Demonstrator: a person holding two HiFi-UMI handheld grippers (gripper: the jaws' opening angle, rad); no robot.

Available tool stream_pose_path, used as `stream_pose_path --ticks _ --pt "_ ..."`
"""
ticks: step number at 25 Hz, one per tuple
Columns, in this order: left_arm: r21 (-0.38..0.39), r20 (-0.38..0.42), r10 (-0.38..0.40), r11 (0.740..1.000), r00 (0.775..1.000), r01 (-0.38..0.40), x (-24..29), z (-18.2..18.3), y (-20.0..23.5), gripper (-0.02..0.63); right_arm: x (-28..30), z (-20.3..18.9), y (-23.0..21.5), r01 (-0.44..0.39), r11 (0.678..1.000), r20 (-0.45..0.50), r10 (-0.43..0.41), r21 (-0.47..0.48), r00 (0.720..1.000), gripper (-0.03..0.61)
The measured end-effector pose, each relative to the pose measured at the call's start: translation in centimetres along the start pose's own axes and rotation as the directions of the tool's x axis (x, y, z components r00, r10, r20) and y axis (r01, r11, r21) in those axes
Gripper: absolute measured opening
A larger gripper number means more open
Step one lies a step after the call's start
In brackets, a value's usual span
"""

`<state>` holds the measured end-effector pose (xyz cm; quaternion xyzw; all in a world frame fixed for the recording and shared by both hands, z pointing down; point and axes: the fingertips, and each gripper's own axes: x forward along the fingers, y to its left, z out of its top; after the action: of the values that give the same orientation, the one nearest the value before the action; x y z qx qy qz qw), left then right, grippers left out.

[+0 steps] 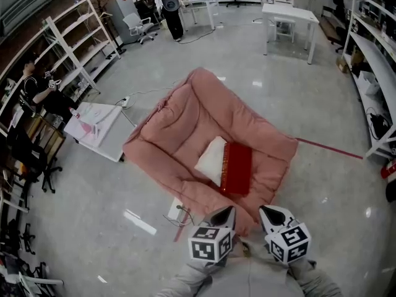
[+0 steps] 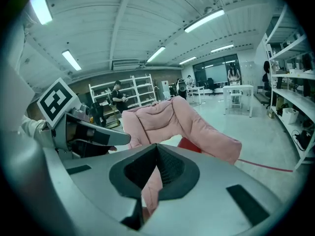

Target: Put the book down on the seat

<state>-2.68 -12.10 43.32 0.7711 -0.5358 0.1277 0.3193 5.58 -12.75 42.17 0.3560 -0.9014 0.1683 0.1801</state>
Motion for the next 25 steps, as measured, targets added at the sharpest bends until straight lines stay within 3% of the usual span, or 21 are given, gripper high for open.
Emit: stream_pose_path --ticks 5,10,25 --pt "0.033 0.004 -0.002 0.999 1.0 0.002 -0.7 -0.5 -0.4 0.006 -0.9 0.7 0.5 -0.002 1.0 0.026 0.003 -0.022 1.0 0.005" --pt "0.005 0.017 -0.011 1.0 1.0 0.011 -1.2 -0.8 -0.3 0.006 -1.3 0.8 1.0 0.002 0.999 0.029 0.0 -0.053 1.0 0.005" --pt "0.041 0.03 0.002 0.999 1.0 -0.003 -1.2 -0.3 -0.3 0.006 -0.7 1.0 1.4 -0.013 0.997 0.024 0.015 -0.079 1.0 0.005"
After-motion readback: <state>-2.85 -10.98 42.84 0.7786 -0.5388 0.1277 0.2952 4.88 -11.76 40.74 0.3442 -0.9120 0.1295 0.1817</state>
